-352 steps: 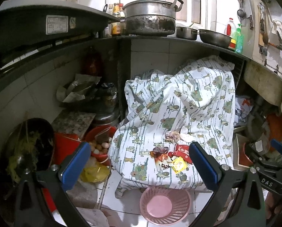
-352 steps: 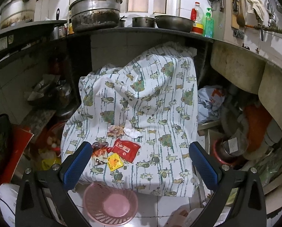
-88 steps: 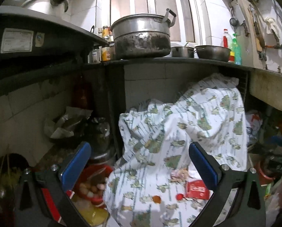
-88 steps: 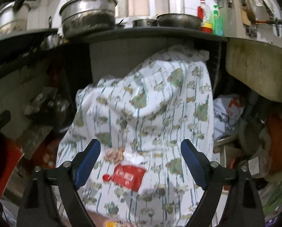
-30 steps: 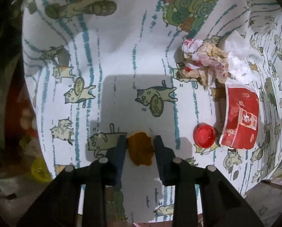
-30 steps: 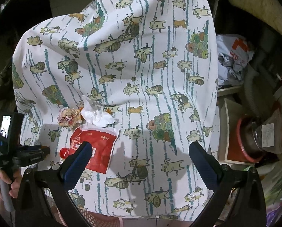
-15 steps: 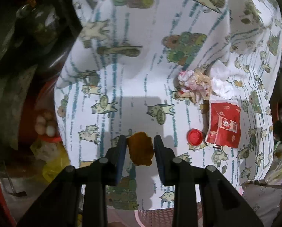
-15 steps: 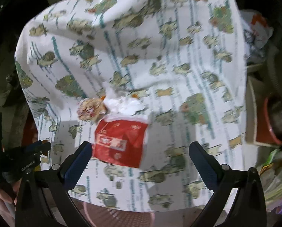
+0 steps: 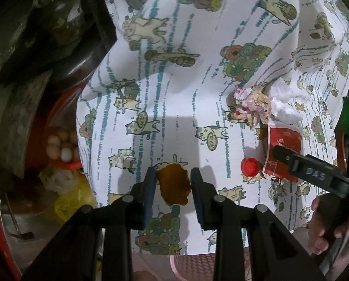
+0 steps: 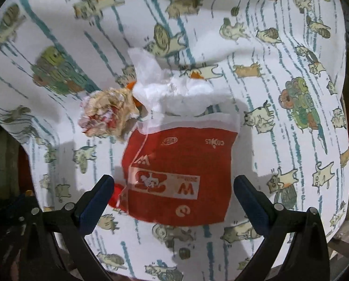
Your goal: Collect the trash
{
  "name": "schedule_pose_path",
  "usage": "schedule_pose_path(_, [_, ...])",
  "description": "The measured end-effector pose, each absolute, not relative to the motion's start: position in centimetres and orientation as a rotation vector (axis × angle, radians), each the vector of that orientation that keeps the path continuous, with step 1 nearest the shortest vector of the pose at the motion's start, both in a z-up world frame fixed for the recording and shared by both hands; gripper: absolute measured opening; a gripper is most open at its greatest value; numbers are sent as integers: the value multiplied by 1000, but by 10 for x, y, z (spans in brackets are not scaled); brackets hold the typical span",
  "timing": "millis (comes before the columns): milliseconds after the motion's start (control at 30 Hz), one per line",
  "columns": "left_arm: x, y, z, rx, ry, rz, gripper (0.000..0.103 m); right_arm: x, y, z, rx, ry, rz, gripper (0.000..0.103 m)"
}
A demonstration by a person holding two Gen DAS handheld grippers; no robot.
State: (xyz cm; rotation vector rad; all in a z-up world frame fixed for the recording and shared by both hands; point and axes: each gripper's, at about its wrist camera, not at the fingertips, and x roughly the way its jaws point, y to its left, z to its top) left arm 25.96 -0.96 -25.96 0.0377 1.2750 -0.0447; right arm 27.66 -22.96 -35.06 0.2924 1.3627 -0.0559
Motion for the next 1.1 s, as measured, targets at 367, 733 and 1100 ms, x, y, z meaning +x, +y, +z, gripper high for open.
schedule_pose_path(367, [259, -3, -256, 3, 1279, -49, 28, 268, -233, -352, 270, 1341, -46, 60])
schedule_pose_path(733, [249, -5, -243, 5, 1235, -50, 28, 238, -284, -303, 297, 1179, -26, 35])
schedule_pose_path(1100, [233, -7, -229, -13, 1184, -67, 28, 213, -312, -250, 392, 973, 197, 9])
